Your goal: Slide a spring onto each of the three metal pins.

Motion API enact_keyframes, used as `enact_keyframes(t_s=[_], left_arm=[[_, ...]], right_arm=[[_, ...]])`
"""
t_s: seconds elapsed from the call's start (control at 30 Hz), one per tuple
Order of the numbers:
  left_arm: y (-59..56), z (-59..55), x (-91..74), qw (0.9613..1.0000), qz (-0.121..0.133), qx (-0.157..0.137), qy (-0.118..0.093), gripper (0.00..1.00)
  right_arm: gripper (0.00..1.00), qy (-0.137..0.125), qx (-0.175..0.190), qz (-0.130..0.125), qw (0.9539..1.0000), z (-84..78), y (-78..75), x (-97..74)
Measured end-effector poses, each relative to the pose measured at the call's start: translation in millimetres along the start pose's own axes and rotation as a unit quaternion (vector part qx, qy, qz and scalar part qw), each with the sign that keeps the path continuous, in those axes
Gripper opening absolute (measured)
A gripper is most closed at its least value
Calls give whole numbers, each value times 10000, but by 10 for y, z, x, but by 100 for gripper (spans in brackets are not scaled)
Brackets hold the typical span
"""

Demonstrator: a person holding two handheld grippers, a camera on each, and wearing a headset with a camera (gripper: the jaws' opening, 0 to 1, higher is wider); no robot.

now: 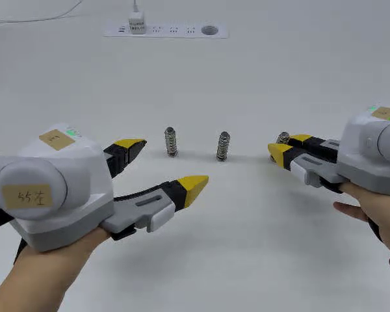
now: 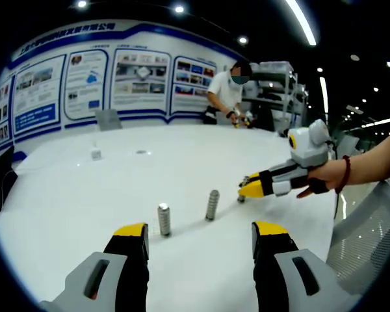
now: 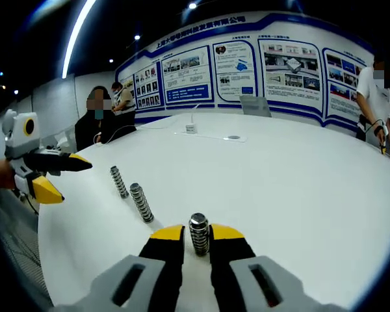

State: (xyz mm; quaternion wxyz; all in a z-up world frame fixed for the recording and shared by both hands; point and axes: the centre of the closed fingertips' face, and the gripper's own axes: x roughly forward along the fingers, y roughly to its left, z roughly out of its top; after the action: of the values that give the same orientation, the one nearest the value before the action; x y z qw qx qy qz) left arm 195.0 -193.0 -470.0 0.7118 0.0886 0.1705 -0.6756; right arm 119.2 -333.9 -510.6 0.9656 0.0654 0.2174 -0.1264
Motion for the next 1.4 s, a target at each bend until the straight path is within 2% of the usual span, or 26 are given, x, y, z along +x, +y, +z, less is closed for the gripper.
enact_keyframes(t_s=[0.3,0.43,0.83,0.97,1.13,1.4], left_arm=[[24,-4,-40,9997,29,187,166,65],[52,0,-72,9997,56,165,191,66],[66,45,-183,9994,54,192,266,71],[77,75,-239,9997,63,8,234,72],[66,92,-325,9994,97,-95,310,74],[55,132,-448,9993,157,-68,337,77]], right_arm=[[26,85,-156,108,9998,92,99,-120],[30,80,-151,63,9998,132,106,-193],[48,40,-50,204,9998,307,251,-436],[51,76,-50,275,9996,349,302,-508],[57,124,-45,331,9994,379,360,-588],[64,136,61,417,9990,386,457,-697]])
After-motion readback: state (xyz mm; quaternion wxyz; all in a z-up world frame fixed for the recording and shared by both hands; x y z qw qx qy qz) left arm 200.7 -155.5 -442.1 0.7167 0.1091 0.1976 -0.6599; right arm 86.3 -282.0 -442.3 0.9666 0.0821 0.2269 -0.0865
